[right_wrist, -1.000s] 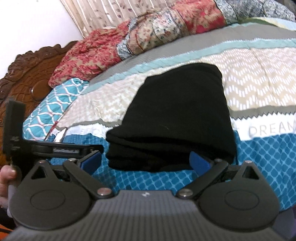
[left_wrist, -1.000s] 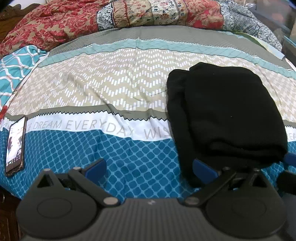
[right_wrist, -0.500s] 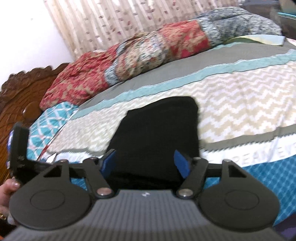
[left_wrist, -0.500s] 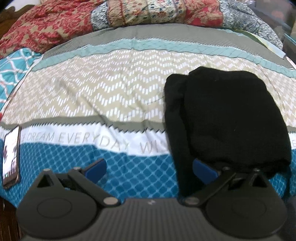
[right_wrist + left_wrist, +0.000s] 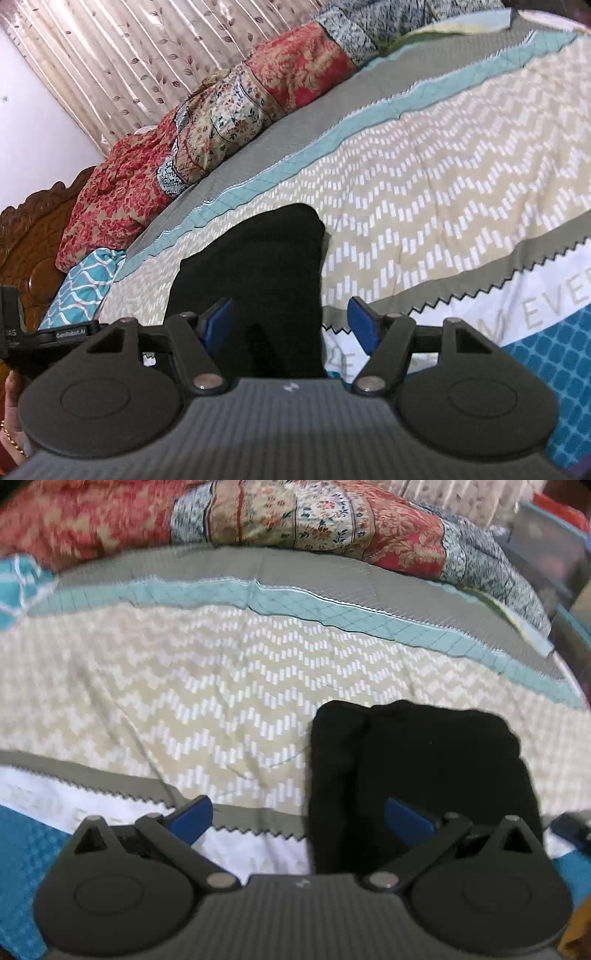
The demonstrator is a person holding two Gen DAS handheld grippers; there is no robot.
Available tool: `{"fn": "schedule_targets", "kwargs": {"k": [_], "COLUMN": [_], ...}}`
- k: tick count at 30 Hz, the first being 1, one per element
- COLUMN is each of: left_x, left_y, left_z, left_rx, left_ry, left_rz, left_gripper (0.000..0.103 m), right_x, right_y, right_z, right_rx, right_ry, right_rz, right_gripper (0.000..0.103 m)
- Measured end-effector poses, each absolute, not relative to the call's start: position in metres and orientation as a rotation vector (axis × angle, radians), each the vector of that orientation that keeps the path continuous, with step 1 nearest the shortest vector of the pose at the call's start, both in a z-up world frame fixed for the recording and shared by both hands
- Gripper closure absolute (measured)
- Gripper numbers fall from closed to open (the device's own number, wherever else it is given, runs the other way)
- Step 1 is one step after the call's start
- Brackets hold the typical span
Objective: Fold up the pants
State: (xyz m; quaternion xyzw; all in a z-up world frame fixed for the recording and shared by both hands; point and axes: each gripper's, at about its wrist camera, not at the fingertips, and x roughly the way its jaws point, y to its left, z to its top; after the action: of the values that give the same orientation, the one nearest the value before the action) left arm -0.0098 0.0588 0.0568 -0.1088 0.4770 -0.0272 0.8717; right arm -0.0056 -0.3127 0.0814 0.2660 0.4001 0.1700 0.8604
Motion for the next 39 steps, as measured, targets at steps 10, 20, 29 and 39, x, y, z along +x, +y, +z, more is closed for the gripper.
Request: {"fn": "schedule_targets", "kwargs": {"k": [10, 20, 29, 39], "left_x": [-0.005, -0.002, 0.045, 0.194], "left_y": [0.059, 0.036, 0.021, 0.011], "left_z": [0.001, 0.024, 0.11, 0.097], "left_rx": [-0.405, -0.401, -0.262, -0.227], "left_ry": [1.117, 1.052, 0.759, 0.724], "left_rz": [-0.184, -0.241, -0.345, -0.257], "left_gripper": [0.0, 0.05, 0.062, 0.062], "right_x": [0.017, 0.036, 0.071, 0.214], "right_y": [-0.309, -0.28, -0.261, -0.255], "right_z": [0.051, 0.061, 0.137, 0.106], "right_rx": [0.629, 0.649, 0.5, 0.503], "right_ry": [0.918, 0.942, 0.674, 0.6], "right_rz": [0.43, 0.538, 0.651, 0.569], "right_gripper": [0.016, 0.046, 0.053, 0.053]}}
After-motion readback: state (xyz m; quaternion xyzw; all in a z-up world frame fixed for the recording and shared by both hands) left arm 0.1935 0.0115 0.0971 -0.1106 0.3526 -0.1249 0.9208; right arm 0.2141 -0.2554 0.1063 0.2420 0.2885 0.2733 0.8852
